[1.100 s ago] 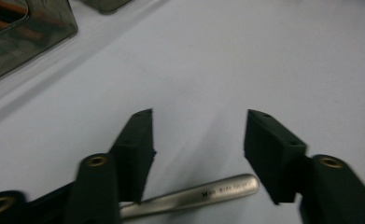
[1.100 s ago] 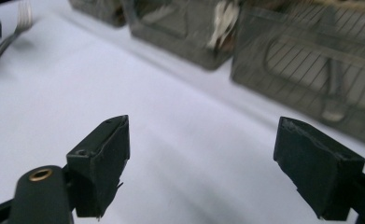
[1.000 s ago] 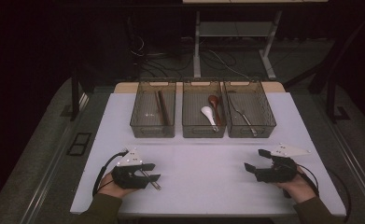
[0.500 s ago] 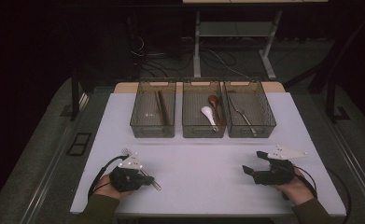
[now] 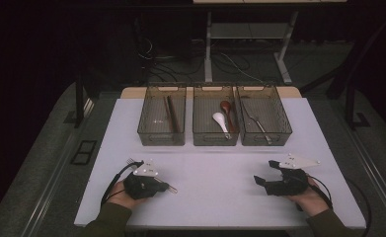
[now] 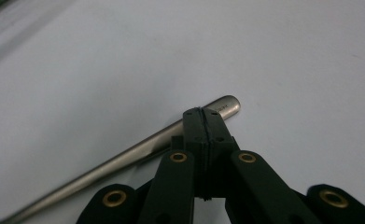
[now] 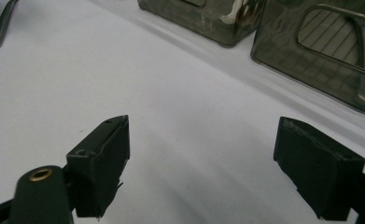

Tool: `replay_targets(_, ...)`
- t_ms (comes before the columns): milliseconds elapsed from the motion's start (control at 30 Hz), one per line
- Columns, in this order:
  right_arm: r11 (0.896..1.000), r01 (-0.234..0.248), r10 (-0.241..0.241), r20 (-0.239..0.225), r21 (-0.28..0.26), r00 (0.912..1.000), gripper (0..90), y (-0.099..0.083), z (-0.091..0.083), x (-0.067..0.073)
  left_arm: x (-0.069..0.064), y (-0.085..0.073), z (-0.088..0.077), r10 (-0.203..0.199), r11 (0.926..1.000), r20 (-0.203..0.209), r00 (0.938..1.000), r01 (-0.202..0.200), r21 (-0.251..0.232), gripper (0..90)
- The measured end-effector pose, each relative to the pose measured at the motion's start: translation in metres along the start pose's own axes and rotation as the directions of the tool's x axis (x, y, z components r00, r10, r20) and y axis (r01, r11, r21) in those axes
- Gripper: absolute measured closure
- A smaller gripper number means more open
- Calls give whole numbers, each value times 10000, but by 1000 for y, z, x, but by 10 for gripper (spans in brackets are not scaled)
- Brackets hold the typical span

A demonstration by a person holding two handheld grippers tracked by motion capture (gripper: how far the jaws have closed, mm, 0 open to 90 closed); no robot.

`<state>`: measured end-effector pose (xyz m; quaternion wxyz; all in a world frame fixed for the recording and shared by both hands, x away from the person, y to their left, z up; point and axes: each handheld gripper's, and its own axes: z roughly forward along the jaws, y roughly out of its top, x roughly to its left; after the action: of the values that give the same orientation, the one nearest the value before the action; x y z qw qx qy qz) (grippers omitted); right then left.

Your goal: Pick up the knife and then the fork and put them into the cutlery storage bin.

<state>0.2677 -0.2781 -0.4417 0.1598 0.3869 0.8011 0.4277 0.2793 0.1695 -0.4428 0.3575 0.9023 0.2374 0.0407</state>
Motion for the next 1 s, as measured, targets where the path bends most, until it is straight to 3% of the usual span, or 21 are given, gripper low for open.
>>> replay_targets(400, 10000, 49, -49, -22, 40, 10000, 187, 0, 2, 0, 15, 23, 20, 263, 9996, -590, 9979, -268, -70, 895)
replay_targets(600, 10000, 28, -28, -14, 37, 10000, 186, 1, 2, 0, 28, 34, 29, 322, 9994, -870, 9957, -334, -126, 895)
replay_targets(867, 10000, 29, -29, -3, 12, 10000, 186, 0, 2, 0, 46, 47, 39, 136, 9996, -1408, 9899, -171, -240, 896)
replay_targets(1000, 10000, 30, -30, -38, -9, 10000, 186, 0, 1, 0, 50, 49, 40, -9, 9992, -1351, 9908, -44, -387, 896)
